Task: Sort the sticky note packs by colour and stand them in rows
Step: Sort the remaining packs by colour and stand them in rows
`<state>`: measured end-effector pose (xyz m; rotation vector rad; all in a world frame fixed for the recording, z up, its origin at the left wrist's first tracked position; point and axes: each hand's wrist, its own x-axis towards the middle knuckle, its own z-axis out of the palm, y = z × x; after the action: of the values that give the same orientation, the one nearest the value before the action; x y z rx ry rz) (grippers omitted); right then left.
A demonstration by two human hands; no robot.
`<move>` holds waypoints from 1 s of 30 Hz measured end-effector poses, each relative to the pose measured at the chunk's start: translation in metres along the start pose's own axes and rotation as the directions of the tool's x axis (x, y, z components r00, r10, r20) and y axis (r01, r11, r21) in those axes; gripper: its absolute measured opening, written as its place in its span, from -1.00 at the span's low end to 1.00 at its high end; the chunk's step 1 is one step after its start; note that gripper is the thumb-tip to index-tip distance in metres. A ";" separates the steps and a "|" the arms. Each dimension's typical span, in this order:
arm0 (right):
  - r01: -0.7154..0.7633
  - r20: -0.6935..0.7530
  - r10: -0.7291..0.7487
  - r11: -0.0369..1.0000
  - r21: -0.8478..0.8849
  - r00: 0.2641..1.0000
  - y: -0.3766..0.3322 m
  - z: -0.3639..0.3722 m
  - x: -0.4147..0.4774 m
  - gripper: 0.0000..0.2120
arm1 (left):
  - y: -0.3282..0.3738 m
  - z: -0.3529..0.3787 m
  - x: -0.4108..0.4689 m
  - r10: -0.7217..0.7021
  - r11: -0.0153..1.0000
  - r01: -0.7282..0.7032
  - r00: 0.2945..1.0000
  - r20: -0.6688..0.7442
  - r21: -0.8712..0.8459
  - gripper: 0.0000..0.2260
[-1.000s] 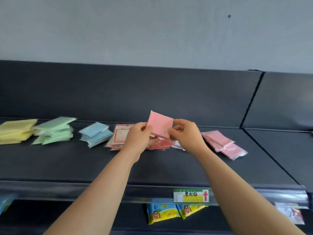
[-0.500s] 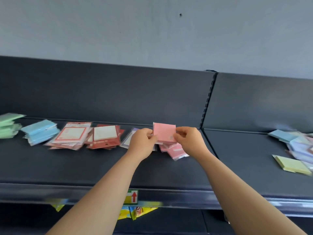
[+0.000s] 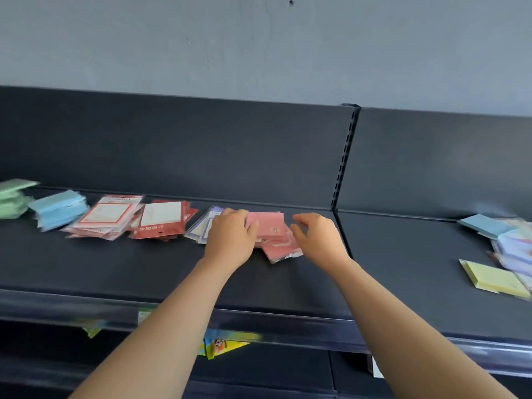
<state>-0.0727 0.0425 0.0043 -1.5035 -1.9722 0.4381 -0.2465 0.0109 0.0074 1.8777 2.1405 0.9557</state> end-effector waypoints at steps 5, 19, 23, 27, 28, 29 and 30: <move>-0.028 -0.029 0.024 0.987 -0.161 0.999 0.017 -0.028 -0.018 -0.70 | 0.038 0.005 -0.006 0.140 0.989 -0.140 0.990 0.002 0.044 -0.72; -0.286 -0.205 0.225 0.893 -0.349 0.952 0.157 -0.151 -0.076 -0.65 | 0.179 0.104 -0.039 0.395 0.917 -0.395 0.890 0.226 -0.048 -0.66; -0.360 -0.194 0.309 0.865 -0.350 0.931 0.212 -0.186 -0.091 -0.66 | 0.227 0.142 -0.052 0.386 0.919 -0.392 0.868 0.313 -0.045 -0.66; -0.409 -0.176 0.371 0.856 -0.316 0.912 0.264 -0.218 -0.101 -0.67 | 0.270 0.176 -0.060 0.351 0.929 -0.368 0.850 0.392 -0.032 -0.63; -0.403 -0.170 0.366 0.859 -0.317 0.915 0.277 -0.224 -0.102 -0.70 | 0.280 0.185 -0.061 0.344 0.929 -0.369 0.844 0.411 -0.019 -0.62; -0.390 -0.162 0.356 0.862 -0.323 0.920 0.289 -0.230 -0.103 -0.75 | 0.288 0.193 -0.062 0.338 0.927 -0.375 0.835 0.435 0.001 -0.60; -0.381 -0.155 0.349 0.864 -0.329 0.924 0.300 -0.235 -0.103 -0.79 | 0.296 0.200 -0.062 0.332 0.922 -0.387 0.821 0.465 0.026 -0.55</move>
<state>0.3202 0.0108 -0.0242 -2.1056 -1.7574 0.1633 0.1157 0.0322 -0.0100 2.3372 1.6303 0.3713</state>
